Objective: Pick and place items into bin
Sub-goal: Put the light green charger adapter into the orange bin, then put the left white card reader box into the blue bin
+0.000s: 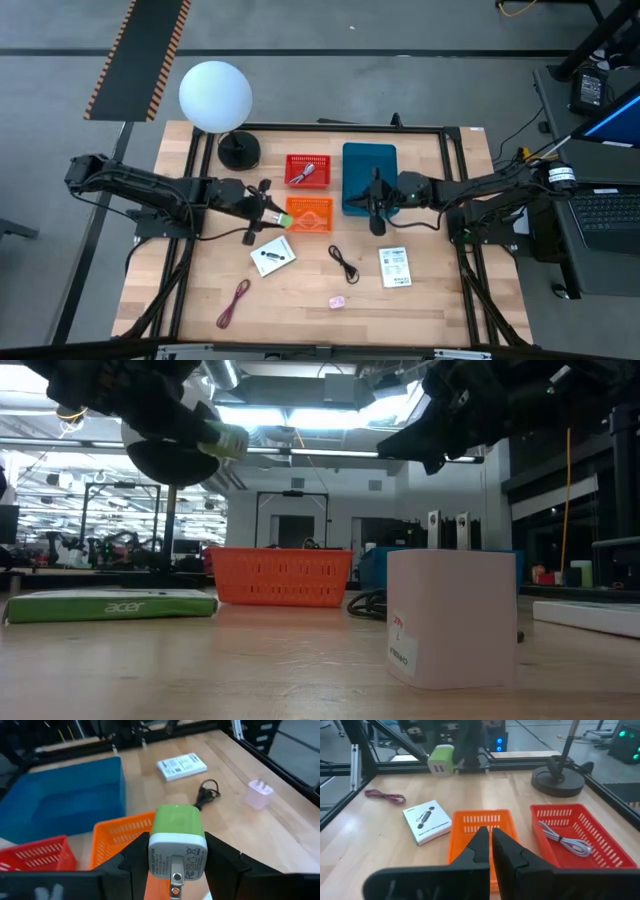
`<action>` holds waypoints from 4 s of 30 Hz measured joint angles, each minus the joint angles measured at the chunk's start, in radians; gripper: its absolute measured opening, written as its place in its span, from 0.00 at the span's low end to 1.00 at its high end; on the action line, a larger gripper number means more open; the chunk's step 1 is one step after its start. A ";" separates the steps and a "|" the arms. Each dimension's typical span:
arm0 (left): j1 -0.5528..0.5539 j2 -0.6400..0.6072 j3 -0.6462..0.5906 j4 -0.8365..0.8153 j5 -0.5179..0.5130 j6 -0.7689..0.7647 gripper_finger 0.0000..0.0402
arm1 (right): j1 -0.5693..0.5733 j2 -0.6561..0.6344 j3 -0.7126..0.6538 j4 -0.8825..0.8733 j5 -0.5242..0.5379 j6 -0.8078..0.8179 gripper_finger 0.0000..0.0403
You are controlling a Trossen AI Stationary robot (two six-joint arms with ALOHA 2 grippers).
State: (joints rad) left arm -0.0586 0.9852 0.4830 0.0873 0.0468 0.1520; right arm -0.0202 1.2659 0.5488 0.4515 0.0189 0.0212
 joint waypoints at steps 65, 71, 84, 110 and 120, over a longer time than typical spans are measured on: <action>0.127 0.685 0.148 0.412 0.022 -0.025 0.44 | 0.009 0.001 -0.002 -0.025 0.068 -0.004 0.01; 0.124 0.685 0.148 0.411 -0.031 -0.034 0.48 | 0.009 0.001 -0.002 -0.025 0.068 -0.004 0.01; 0.123 0.670 0.148 0.504 0.029 0.000 0.47 | 0.009 0.001 -0.002 -0.026 0.068 -0.004 0.01; -0.152 0.311 0.148 0.050 -0.237 -0.106 0.28 | 0.033 0.002 -0.002 -0.028 0.067 0.000 0.01; -0.332 0.298 0.148 -0.045 -0.352 -0.334 0.11 | 0.079 0.002 -0.002 -0.025 0.067 0.000 0.01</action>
State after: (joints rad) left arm -0.3909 1.2835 0.6312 0.0425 -0.3053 -0.1821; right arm 0.0590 1.2675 0.5472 0.4265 0.0860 0.0212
